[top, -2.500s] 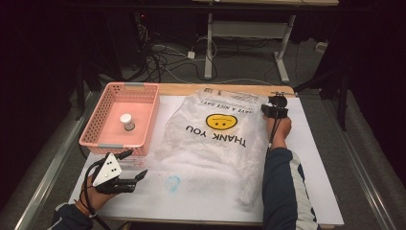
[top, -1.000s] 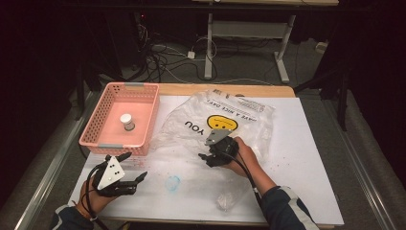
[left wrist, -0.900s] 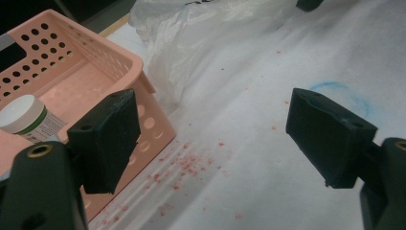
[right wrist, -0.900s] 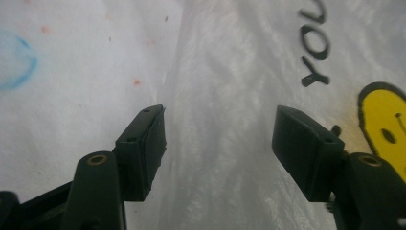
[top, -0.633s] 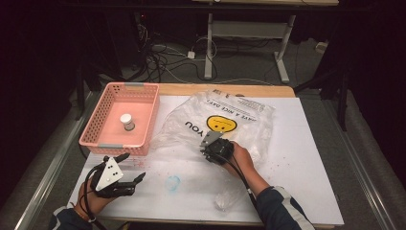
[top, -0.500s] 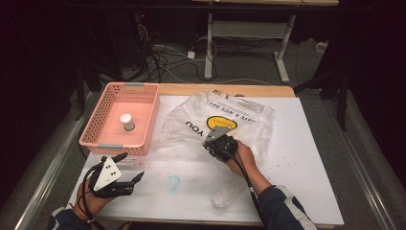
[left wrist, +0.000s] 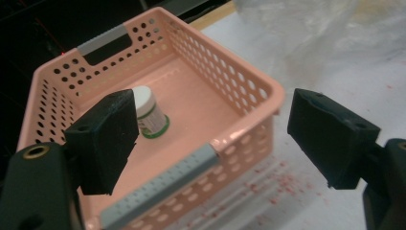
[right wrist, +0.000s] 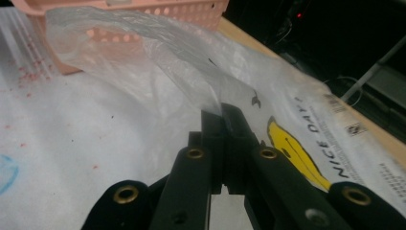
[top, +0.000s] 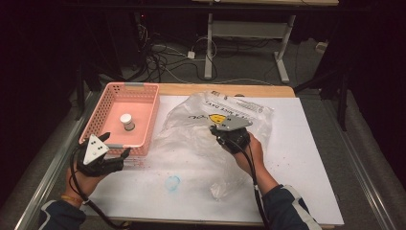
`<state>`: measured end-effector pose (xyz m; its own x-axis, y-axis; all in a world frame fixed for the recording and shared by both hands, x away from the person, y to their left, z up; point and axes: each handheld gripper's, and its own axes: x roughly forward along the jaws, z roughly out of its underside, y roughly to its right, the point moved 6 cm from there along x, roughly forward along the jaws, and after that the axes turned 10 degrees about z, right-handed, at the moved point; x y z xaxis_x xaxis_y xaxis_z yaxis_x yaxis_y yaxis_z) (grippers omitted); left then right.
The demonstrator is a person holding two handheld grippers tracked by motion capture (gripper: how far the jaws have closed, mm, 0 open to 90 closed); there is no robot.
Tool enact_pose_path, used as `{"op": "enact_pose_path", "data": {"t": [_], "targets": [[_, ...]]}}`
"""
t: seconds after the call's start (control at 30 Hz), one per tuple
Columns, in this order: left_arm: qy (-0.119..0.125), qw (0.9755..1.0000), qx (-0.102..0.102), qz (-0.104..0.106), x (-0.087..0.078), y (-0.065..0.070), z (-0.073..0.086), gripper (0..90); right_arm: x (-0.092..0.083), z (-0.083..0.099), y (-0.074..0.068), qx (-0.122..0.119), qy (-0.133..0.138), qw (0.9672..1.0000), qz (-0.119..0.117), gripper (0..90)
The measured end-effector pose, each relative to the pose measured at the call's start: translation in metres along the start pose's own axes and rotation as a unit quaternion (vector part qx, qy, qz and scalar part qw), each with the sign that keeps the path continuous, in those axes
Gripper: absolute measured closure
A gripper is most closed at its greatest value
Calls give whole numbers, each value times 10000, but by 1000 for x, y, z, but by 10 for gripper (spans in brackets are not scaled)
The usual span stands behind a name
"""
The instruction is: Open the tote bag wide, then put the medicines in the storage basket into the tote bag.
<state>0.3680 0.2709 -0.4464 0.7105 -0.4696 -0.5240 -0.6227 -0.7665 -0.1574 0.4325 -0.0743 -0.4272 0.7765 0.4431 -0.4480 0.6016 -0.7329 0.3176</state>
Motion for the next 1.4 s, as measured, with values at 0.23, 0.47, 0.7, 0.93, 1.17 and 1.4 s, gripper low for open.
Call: {"op": "enact_pose_path", "data": {"t": [0.23,0.47,0.7,0.93,1.17,1.4], "targets": [[-466,9987,188,-113,27,-28,-26,168,-16,-17,6,142,347,9993,44,900],[-1418,9899,3,-50,78,-75,-37,169,-15,-21,3,89,403,9991,-58,899],[-2516,9674,-294,57,121,-103,-23,206,-17,-19,3,92,471,9987,-147,897],[-3147,9447,-774,498,139,-113,-4,450,-18,-15,2,9,488,9986,-216,896],[-3032,9488,-681,561,133,-110,-11,485,-21,-15,6,40,526,9984,-195,896],[-1528,9870,-361,333,85,-93,-49,487,-22,-16,5,37,546,9984,-119,896]]}}
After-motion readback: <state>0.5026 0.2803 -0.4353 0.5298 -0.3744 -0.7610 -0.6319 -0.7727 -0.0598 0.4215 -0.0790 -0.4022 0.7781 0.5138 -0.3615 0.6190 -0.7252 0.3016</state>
